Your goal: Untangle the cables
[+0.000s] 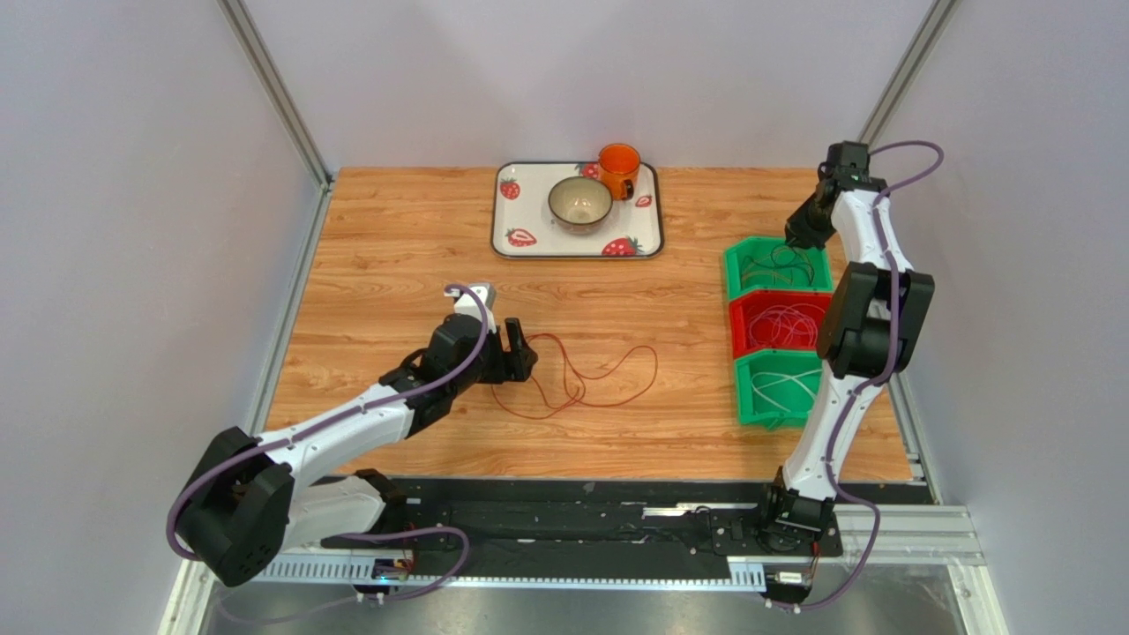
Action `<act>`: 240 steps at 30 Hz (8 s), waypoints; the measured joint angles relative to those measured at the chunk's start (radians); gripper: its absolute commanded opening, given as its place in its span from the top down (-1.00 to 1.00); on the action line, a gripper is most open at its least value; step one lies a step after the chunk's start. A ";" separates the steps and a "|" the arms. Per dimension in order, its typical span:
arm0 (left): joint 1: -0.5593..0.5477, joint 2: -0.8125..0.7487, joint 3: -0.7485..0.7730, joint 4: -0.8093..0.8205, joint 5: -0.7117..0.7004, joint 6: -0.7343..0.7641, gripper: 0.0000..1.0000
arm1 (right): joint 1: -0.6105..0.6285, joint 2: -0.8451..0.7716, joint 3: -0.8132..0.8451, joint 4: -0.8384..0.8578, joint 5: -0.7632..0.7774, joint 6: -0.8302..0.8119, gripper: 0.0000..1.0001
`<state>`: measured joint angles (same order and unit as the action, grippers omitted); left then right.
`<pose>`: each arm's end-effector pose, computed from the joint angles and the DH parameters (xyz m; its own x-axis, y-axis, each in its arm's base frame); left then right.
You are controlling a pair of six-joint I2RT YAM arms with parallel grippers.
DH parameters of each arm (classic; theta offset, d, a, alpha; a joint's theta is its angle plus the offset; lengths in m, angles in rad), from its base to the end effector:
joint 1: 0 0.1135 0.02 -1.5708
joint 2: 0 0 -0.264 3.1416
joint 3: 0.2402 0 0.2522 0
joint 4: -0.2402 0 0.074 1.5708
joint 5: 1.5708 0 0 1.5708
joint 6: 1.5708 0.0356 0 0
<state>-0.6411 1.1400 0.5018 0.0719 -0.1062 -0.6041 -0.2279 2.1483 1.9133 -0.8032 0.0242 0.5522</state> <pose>0.1902 -0.1373 0.1969 -0.6510 -0.2190 -0.7268 0.1862 0.8822 -0.4325 0.4596 -0.1075 0.2416 -0.5897 0.6751 -0.4432 0.6427 0.7246 0.2486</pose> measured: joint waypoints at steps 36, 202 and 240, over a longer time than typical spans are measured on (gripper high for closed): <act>0.000 0.000 0.000 0.000 0.000 0.000 -0.62 | 0.093 -0.134 -0.026 0.011 0.070 -0.050 0.45; 0.000 -0.425 -0.280 0.029 -0.286 -0.175 -0.83 | 1.055 -0.126 -0.321 0.220 -0.026 -0.291 -0.91; 0.000 -0.427 -0.280 0.029 -0.284 -0.175 -0.83 | 1.111 -0.020 -0.304 0.044 0.192 -0.113 0.61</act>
<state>-0.6407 0.7132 0.2218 0.1009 -0.3904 -0.7795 0.8833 2.1281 1.6096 -0.7593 0.2165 0.4393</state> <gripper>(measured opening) 0.917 0.226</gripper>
